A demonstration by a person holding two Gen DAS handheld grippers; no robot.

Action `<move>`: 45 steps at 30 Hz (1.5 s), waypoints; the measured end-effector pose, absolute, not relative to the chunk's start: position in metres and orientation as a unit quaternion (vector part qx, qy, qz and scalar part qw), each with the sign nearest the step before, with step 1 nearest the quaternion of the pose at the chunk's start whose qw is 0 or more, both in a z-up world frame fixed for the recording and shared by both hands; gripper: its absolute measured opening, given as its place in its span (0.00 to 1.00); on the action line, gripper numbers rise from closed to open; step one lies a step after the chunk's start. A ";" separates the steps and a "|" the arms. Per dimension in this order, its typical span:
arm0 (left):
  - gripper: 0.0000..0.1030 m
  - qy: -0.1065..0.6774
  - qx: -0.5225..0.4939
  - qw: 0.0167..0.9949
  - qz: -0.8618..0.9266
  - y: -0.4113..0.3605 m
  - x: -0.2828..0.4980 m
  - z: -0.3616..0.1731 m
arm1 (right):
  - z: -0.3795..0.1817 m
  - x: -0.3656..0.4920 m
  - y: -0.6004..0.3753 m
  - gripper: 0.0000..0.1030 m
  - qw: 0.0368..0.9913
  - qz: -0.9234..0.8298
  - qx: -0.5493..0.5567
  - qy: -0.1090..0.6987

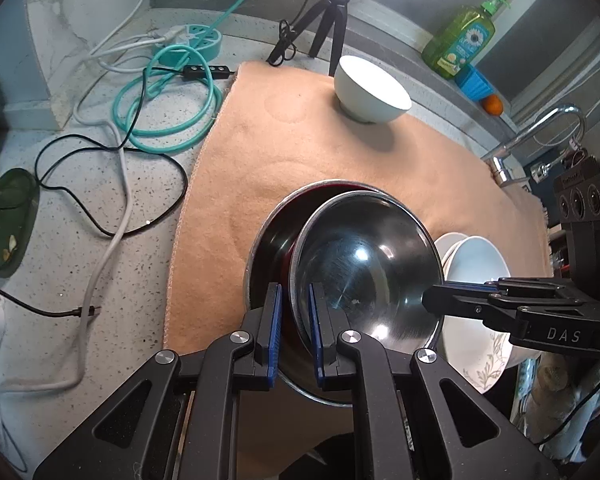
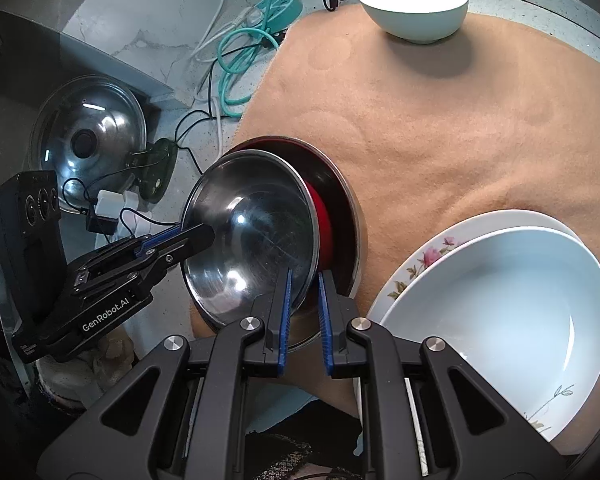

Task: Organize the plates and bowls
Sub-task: 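Lower the red steel bowl into the large steel bowl with both grippers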

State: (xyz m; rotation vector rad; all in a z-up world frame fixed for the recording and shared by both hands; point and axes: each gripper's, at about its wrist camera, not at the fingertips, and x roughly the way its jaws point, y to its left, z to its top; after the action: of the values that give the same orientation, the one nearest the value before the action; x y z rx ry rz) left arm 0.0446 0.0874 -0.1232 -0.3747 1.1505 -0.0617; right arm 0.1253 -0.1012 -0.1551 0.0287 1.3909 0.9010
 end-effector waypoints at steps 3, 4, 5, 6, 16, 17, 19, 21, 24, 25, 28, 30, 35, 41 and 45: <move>0.11 0.545 -0.168 0.821 -0.028 0.086 0.046 -0.125 | -0.157 0.125 -0.098 0.13 0.675 0.398 0.005 0.620; 0.11 0.547 -0.167 0.820 -0.028 0.086 0.046 -0.126 | -0.157 0.125 -0.097 0.13 0.675 0.398 0.000 0.621; 0.11 0.549 -0.166 0.819 -0.029 0.086 0.047 -0.127 | -0.158 0.125 -0.095 0.13 0.675 0.397 -0.004 0.622; 0.11 0.551 -0.164 0.818 -0.029 0.086 0.047 -0.128 | -0.158 0.124 -0.095 0.13 0.674 0.396 -0.007 0.623; 0.11 0.560 -0.148 0.815 -0.032 0.085 0.050 -0.128 | -0.159 0.123 -0.091 0.15 0.672 0.395 -0.018 0.626; 0.11 0.561 -0.148 0.814 -0.032 0.085 0.050 -0.128 | -0.159 0.124 -0.091 0.15 0.671 0.395 -0.018 0.627; 0.11 0.562 -0.147 0.813 -0.032 0.084 0.052 -0.128 | -0.159 0.123 -0.091 0.15 0.674 0.391 -0.017 0.626; 0.11 0.564 -0.144 0.813 -0.032 0.083 0.053 -0.128 | -0.159 0.123 -0.091 0.16 0.675 0.390 -0.018 0.626; 0.11 0.565 -0.138 0.813 -0.033 0.082 0.054 -0.128 | -0.159 0.123 -0.090 0.19 0.672 0.392 -0.023 0.627; 0.11 0.566 -0.137 0.812 -0.034 0.082 0.054 -0.128 | -0.159 0.122 -0.089 0.19 0.673 0.392 -0.026 0.627; 0.11 0.571 -0.132 0.810 -0.034 0.081 0.055 -0.128 | -0.159 0.123 -0.088 0.19 0.671 0.393 -0.030 0.628; 0.11 0.573 -0.130 0.809 -0.036 0.081 0.055 -0.128 | -0.159 0.124 -0.089 0.21 0.668 0.393 -0.027 0.631; 0.11 0.575 -0.127 0.807 -0.035 0.081 0.055 -0.129 | -0.156 0.123 -0.088 0.22 0.670 0.396 -0.032 0.628; 0.11 0.575 -0.124 0.808 -0.036 0.081 0.057 -0.128 | -0.155 0.123 -0.087 0.22 0.671 0.395 -0.033 0.627; 0.11 0.574 -0.127 0.808 -0.035 0.082 0.056 -0.126 | -0.153 0.124 -0.088 0.22 0.673 0.395 -0.031 0.625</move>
State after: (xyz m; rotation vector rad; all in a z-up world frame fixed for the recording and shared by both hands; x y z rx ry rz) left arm 0.0564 0.0824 -0.1262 -0.2727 1.2274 -0.0755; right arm 0.1244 -0.0881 -0.1531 -0.0709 1.4060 0.8891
